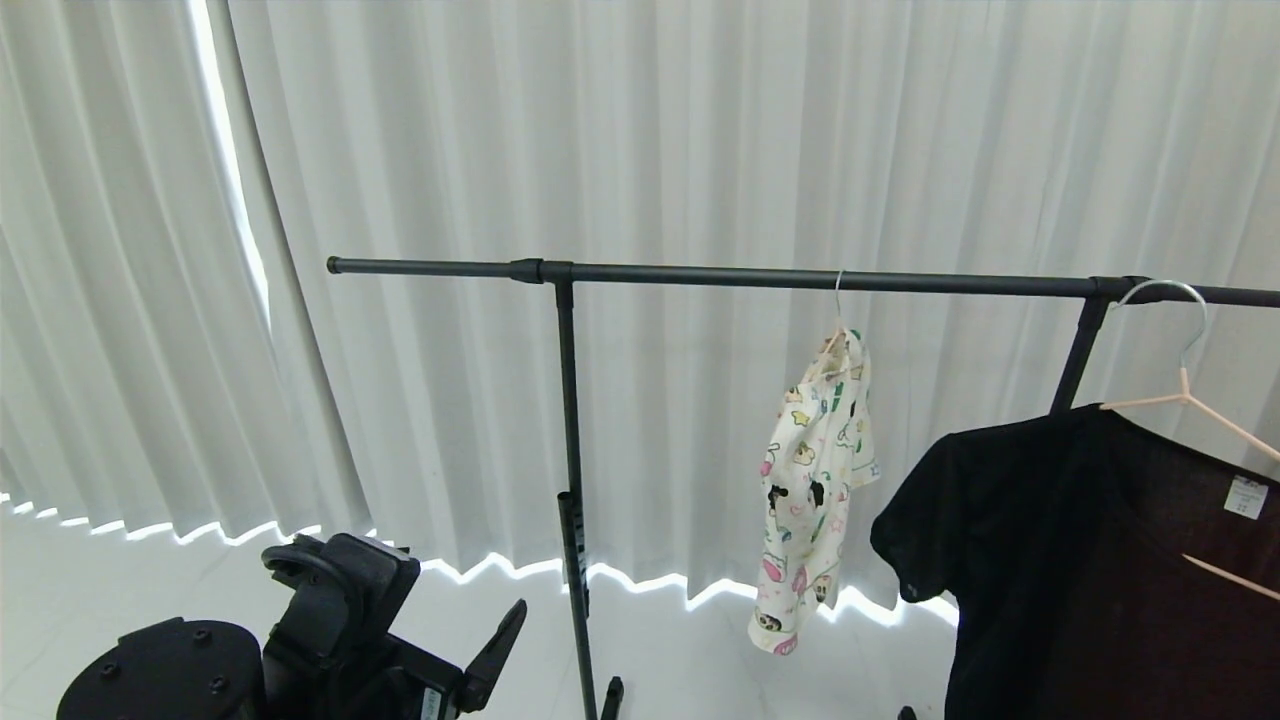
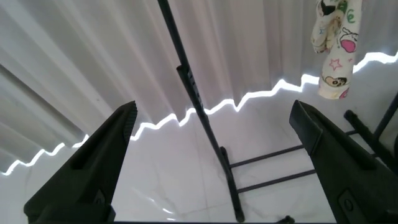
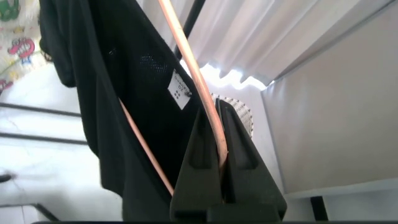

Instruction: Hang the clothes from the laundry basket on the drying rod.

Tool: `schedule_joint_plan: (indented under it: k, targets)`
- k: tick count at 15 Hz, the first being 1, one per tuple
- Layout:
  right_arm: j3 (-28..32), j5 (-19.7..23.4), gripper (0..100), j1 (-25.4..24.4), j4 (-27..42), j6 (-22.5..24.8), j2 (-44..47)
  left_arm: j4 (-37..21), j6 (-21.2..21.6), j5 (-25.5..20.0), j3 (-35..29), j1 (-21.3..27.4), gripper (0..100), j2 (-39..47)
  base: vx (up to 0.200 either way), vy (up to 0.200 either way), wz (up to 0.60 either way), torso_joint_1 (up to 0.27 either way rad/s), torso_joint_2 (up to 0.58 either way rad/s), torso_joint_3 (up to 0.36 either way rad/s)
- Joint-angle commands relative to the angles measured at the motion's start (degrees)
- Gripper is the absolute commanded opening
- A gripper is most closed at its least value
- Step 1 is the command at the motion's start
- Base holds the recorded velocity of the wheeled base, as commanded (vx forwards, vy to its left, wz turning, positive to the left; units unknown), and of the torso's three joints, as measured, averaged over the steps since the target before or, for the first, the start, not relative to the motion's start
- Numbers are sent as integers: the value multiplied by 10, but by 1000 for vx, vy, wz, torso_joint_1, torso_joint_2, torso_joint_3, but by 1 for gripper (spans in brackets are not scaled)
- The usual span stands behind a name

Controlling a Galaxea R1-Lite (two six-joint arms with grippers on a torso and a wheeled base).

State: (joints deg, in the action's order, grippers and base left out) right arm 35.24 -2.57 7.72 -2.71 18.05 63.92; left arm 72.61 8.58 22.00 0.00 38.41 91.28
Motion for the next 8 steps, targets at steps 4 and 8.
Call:
schedule_joint_plan:
  k: [4,8]
  targets:
    - [22,0,0,0,0,-1,24,0,-1,2,0,0,100,-1,200,0,0,6,2,5]
    - [23,-1,0,0,-20,-7,30,0,0,3,0,-1,100,-1,200,0,0,2,2,4]
